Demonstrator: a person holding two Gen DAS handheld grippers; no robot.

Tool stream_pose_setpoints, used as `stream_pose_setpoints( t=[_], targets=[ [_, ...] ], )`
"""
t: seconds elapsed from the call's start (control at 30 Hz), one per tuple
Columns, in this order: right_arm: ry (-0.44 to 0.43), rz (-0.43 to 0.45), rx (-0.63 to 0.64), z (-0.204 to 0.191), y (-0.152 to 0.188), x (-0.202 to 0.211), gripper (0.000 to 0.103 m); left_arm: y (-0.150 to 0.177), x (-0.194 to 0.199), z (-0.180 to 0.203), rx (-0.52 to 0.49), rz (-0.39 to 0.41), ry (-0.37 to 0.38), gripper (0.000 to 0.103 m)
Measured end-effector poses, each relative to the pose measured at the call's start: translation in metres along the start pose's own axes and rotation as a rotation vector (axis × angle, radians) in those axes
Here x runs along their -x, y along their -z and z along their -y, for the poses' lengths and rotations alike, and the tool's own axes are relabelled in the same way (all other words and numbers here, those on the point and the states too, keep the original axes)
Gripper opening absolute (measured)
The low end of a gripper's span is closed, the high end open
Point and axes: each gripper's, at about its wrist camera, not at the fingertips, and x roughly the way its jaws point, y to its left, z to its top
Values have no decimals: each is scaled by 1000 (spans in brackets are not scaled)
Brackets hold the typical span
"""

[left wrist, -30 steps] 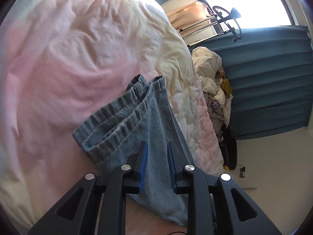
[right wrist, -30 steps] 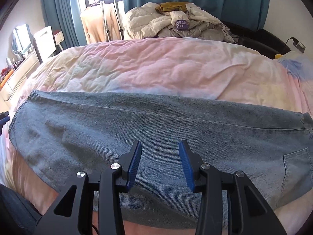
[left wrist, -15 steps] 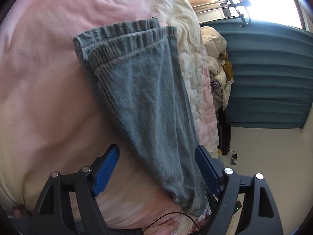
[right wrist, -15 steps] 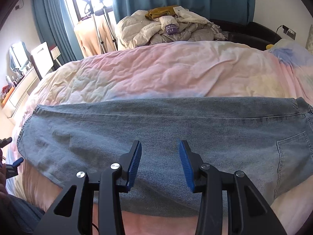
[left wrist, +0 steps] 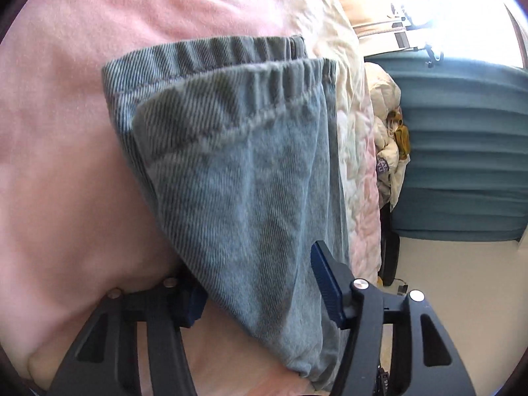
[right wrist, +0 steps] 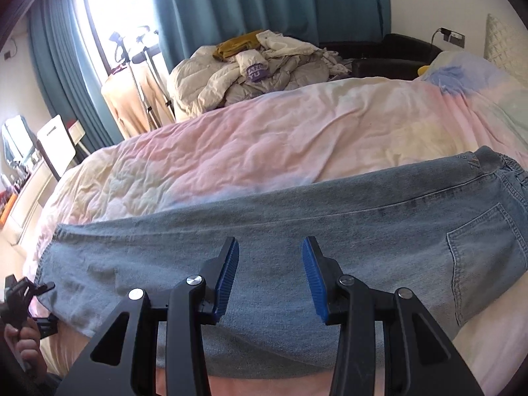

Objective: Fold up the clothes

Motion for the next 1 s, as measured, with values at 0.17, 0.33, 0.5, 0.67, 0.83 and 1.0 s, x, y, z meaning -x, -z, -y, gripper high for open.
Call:
stream_pose_setpoints(
  t=[0.17, 0.33, 0.5, 0.67, 0.83, 1.0],
  targets=[
    [-19, 16, -121, 25, -3, 8, 40, -9, -1, -5, 33, 37, -9, 38],
    [24, 73, -198, 41, 0, 25, 40, -11, -7, 32, -180, 102, -179, 19],
    [37, 95, -222, 46, 0, 30, 42, -1, -4, 73, -335, 173, -272, 11],
    [34, 77, -247, 54, 3, 28, 43, 32, 12, 133, -532, 272, -234, 10],
    [17, 96, -254, 57, 4, 30, 43, 91, 5, 195, -743, 325, -165, 10],
    [19, 105, -237, 55, 2, 27, 43, 154, -21, 228, -897, 286, -68, 10]
  ],
)
